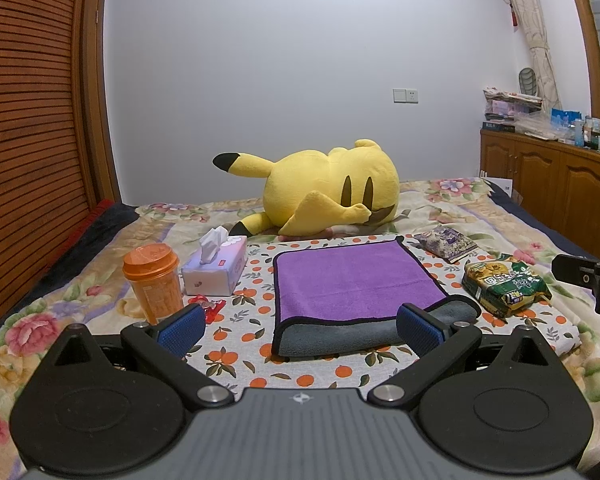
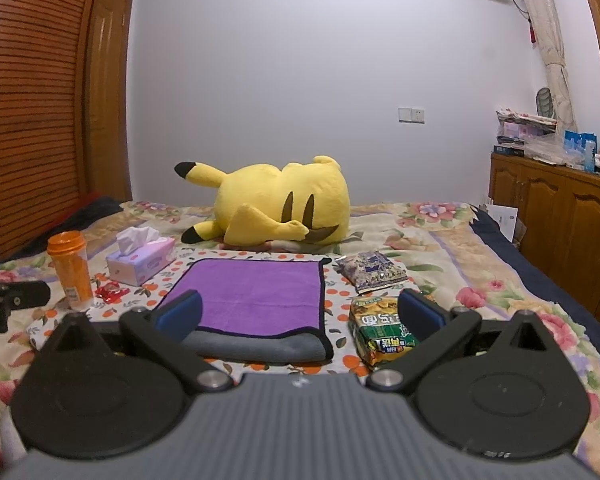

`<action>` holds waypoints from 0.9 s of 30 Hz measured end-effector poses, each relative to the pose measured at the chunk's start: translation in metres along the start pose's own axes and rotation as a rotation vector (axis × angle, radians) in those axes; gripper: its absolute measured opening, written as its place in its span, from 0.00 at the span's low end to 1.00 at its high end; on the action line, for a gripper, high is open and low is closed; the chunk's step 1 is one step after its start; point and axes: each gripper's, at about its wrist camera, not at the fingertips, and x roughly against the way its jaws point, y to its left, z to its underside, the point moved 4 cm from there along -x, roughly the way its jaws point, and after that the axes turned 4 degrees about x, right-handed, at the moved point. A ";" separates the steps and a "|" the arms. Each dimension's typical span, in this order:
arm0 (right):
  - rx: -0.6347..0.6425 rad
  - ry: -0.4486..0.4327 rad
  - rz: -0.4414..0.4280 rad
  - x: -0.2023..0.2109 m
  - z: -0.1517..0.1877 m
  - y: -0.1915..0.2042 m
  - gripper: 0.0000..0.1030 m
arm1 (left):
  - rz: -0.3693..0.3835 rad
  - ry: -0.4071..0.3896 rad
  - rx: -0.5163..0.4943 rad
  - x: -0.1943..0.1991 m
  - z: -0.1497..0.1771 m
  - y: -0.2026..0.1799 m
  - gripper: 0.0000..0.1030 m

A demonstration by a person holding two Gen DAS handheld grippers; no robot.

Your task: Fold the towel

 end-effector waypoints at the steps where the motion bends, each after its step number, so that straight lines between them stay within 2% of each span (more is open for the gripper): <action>1: -0.001 0.000 0.000 0.000 0.000 0.000 1.00 | 0.000 0.000 0.000 0.000 0.000 0.000 1.00; 27: -0.014 0.003 0.006 -0.003 0.001 -0.003 1.00 | 0.000 0.001 0.000 0.000 0.000 0.000 1.00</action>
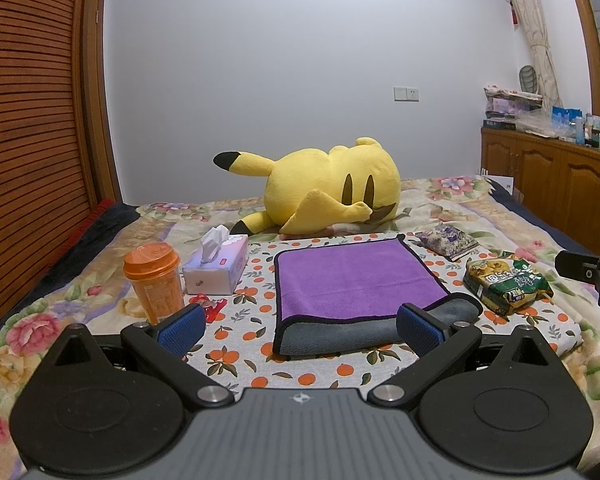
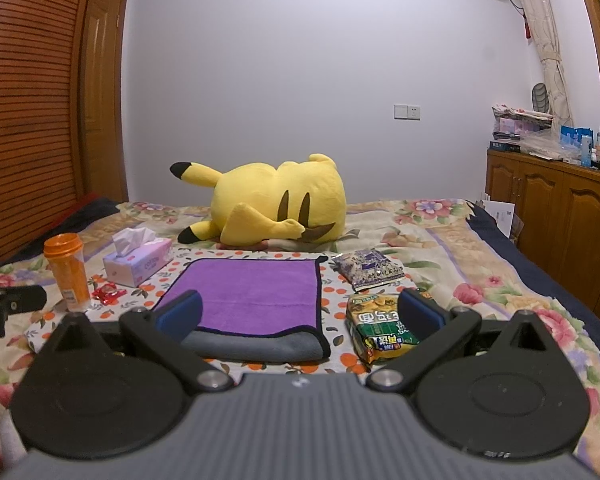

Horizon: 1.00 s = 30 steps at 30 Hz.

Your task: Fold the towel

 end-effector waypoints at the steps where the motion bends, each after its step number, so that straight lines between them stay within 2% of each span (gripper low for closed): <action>1: 0.000 0.000 0.000 0.000 0.000 0.000 1.00 | 0.000 0.000 -0.001 0.000 0.000 0.000 1.00; 12: 0.000 0.007 -0.002 -0.001 0.002 -0.001 1.00 | -0.001 0.014 -0.001 -0.004 0.005 0.007 1.00; 15: 0.001 0.014 -0.002 -0.003 0.005 -0.001 1.00 | 0.003 0.033 -0.006 -0.012 0.012 0.008 1.00; 30: 0.027 0.080 -0.015 -0.032 0.007 0.007 1.00 | 0.030 0.122 -0.011 -0.040 0.004 0.004 1.00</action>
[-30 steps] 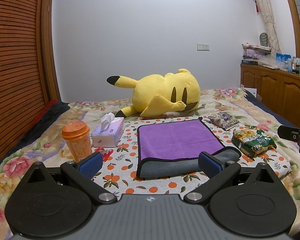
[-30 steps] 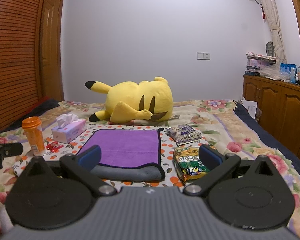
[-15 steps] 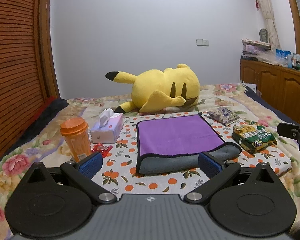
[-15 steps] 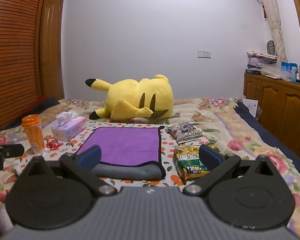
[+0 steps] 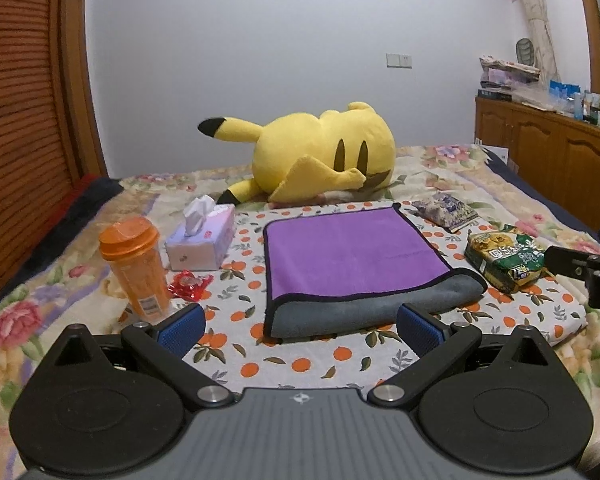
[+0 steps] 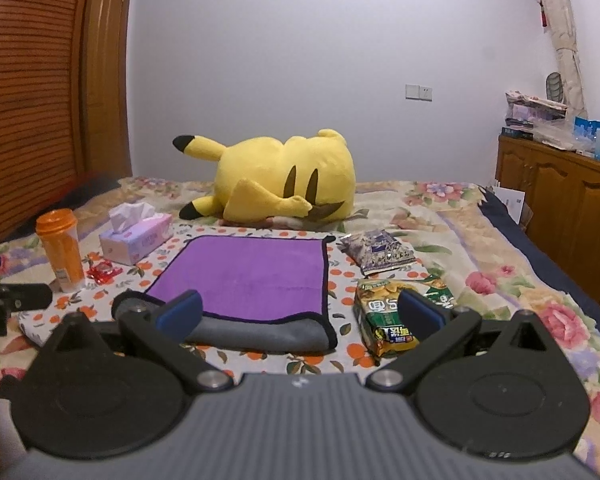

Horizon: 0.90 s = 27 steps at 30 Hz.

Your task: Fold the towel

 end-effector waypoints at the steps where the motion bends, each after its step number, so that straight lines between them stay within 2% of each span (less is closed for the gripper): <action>1: 0.001 0.007 -0.001 -0.003 0.000 0.000 1.00 | 0.007 0.005 0.002 -0.003 -0.001 0.000 1.00; 7: -0.002 0.032 -0.013 -0.019 -0.001 -0.003 1.00 | 0.031 0.012 0.010 -0.016 -0.011 0.006 1.00; 15: 0.017 0.071 -0.042 -0.044 -0.003 -0.001 0.99 | 0.049 0.054 -0.015 -0.045 -0.016 0.010 0.95; 18: 0.024 0.091 -0.064 -0.054 -0.004 0.002 0.90 | 0.052 0.070 -0.024 -0.058 -0.017 0.012 0.92; 21: 0.035 0.111 -0.080 -0.066 -0.004 0.004 0.89 | 0.040 0.087 -0.029 -0.073 -0.018 0.017 0.86; 27: 0.044 0.152 -0.093 -0.086 -0.001 0.005 0.87 | 0.030 0.125 0.001 -0.099 -0.020 0.032 0.84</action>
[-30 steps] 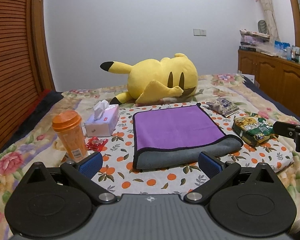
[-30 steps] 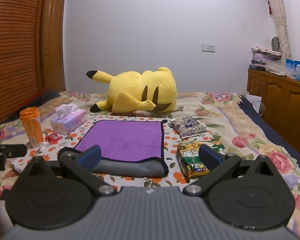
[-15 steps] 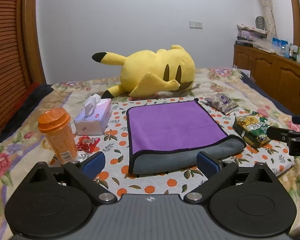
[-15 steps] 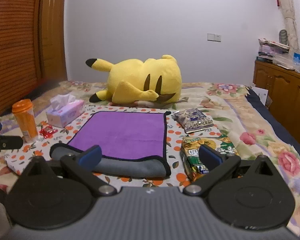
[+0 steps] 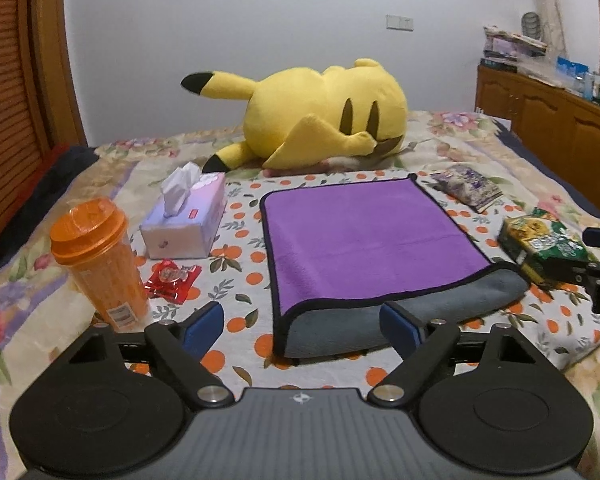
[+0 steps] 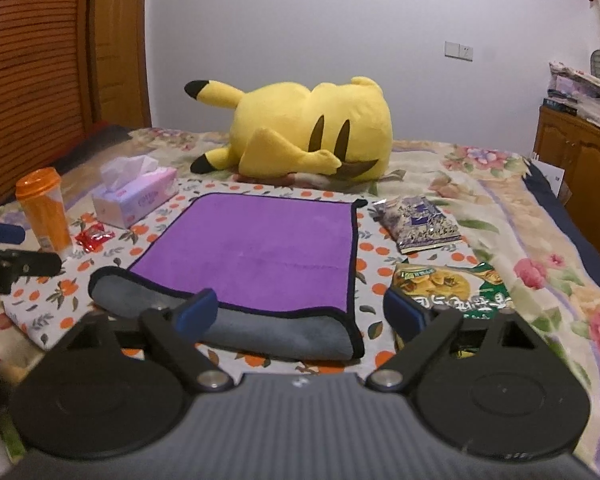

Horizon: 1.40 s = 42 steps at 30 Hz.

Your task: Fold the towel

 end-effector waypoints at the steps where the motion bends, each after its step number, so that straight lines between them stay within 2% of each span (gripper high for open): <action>1: 0.000 0.006 -0.003 -0.003 0.000 0.000 0.86 | -0.002 0.007 0.003 -0.004 0.000 0.003 0.84; 5: -0.017 0.030 -0.019 -0.012 0.002 -0.004 0.85 | -0.007 0.028 0.002 -0.016 -0.002 0.011 0.76; 12: -0.032 0.055 -0.044 -0.027 0.000 -0.009 0.83 | 0.011 0.037 -0.004 -0.031 -0.007 0.017 0.70; 26: -0.032 0.156 -0.084 -0.062 0.010 -0.016 0.79 | 0.065 0.154 -0.027 -0.070 0.002 0.016 0.63; 42: -0.063 0.221 -0.123 -0.089 0.018 -0.034 0.76 | 0.090 0.194 -0.014 -0.092 0.007 0.019 0.52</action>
